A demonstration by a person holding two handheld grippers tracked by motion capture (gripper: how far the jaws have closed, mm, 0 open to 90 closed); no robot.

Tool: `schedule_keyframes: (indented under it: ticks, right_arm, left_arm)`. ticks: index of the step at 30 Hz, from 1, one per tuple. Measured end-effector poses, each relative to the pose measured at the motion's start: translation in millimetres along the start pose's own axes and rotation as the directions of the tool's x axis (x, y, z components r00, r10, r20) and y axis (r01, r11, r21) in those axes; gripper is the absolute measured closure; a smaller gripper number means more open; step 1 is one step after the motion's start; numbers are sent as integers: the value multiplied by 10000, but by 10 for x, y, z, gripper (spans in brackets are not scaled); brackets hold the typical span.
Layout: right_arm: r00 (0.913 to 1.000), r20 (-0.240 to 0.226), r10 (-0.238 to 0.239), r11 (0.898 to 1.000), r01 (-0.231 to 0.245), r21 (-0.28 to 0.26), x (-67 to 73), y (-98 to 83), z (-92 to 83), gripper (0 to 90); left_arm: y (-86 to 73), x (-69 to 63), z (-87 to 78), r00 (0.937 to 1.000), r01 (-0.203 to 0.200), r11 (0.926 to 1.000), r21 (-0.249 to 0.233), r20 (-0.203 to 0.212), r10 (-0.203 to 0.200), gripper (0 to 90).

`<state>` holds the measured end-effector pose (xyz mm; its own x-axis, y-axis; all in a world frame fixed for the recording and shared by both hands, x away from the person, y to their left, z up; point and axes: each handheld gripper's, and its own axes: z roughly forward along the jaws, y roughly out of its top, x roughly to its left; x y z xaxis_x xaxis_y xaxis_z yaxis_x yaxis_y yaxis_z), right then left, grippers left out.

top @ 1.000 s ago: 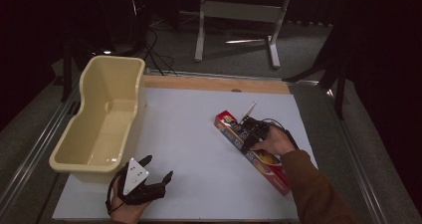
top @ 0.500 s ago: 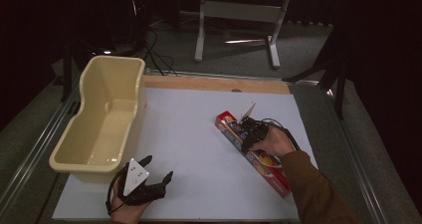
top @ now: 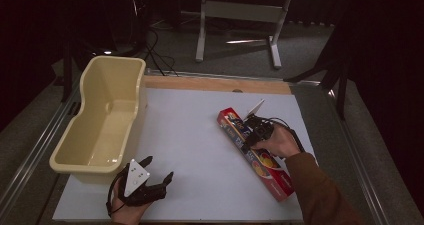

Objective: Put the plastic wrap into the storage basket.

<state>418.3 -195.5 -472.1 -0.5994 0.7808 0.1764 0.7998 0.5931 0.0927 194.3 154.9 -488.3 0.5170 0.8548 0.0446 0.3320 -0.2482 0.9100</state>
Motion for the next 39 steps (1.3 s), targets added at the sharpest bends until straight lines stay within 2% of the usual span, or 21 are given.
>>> schedule_keyframes:
  ticks: [1, 2, 3, 7, 9, 15, 19, 20, 21, 22, 23, 24, 27, 31, 34, 37, 39]
  right_arm:
    - [9998, -187, 79, 9999, -82, -153, -11, -9, -16, 419]
    - [9998, -187, 79, 9999, -82, -153, -11, -9, -16, 419]
    - [9982, -563, 218, 9988, -242, -422, -28, -22, -44, 420]
    - [9913, -1231, 466, 9954, -565, -780, -16, -39, -93, 419]
    - [9883, -1458, 442, 9940, -581, -924, 9, -46, -112, 419]
    - [9842, -1717, 427, 9874, -678, -1429, 65, -47, -171, 420]
    - [9677, -2433, 658, 9789, -1099, -1723, 77, -17, -193, 419]
    - [9677, -2433, 658, 9789, -1099, -1723, 77, -17, -193, 419]
    - [9651, -2533, 667, 9775, -1141, -1774, 80, -13, -195, 419]
    - [9585, -2766, 692, 9745, -1243, -1870, 86, -3, -201, 419]
    - [9585, -2766, 692, 9745, -1243, -1870, 86, -3, -201, 419]
    - [9509, -3031, 621, 9684, -1309, -2121, 97, 10, -215, 418]
    - [9458, -3199, 558, 9643, -1341, -2284, 109, 18, -240, 418]
    - [9471, -3155, 594, 9573, -1436, -2511, 125, 21, -290, 418]
    - [9432, -3265, 611, 9513, -1540, -2670, 151, 20, -335, 418]
    - [9450, -3217, 590, 9482, -1538, -2780, 180, 30, -370, 418]
    - [9466, -3180, 524, 9411, -1533, -3015, 227, 58, -419, 418]
  left_arm:
    - [0, 1, 1, 10000, 4, 10000, 3, -1, -4, 197]
    - [0, 1, 1, 10000, 4, 10000, 3, -1, -4, 197]
    - [-2, 2, 4, 10000, 11, 10000, 9, -6, -11, 197]
    - [-3, -3, 7, 10000, -2, 10000, 10, -22, 2, 197]
    - [-3, -5, 8, 10000, -1, 10000, 12, -26, 1, 197]
    - [-5, -6, 13, 10000, 20, 10000, 7, -22, -20, 197]
    - [-3, -8, 15, 10000, -5, 10000, 16, -9, 5, 197]
    - [-3, -8, 15, 10000, -5, 10000, 16, -9, 5, 197]
    - [-3, -8, 15, 10000, -8, 10000, 16, -11, 8, 197]
    - [-3, -8, 15, 10000, -8, 10000, 16, -11, 8, 197]
    - [-3, -8, 15, 10000, 1, 10000, 7, -8, -1, 197]
    - [-3, -7, 14, 10000, -5, 10000, 2, -12, 5, 197]
    - [-4, -8, 16, 10000, 1, 10000, 16, -14, -1, 197]
    - [-2, -17, 26, 10000, -38, 10000, 33, 4, 38, 197]
    - [0, -24, 31, 10000, -49, 10000, 41, 29, 49, 197]
    - [2, -26, 30, 10000, -54, 10000, 27, 41, 54, 197]
    - [3, -24, 24, 10000, -63, 10000, 0, 56, 63, 197]
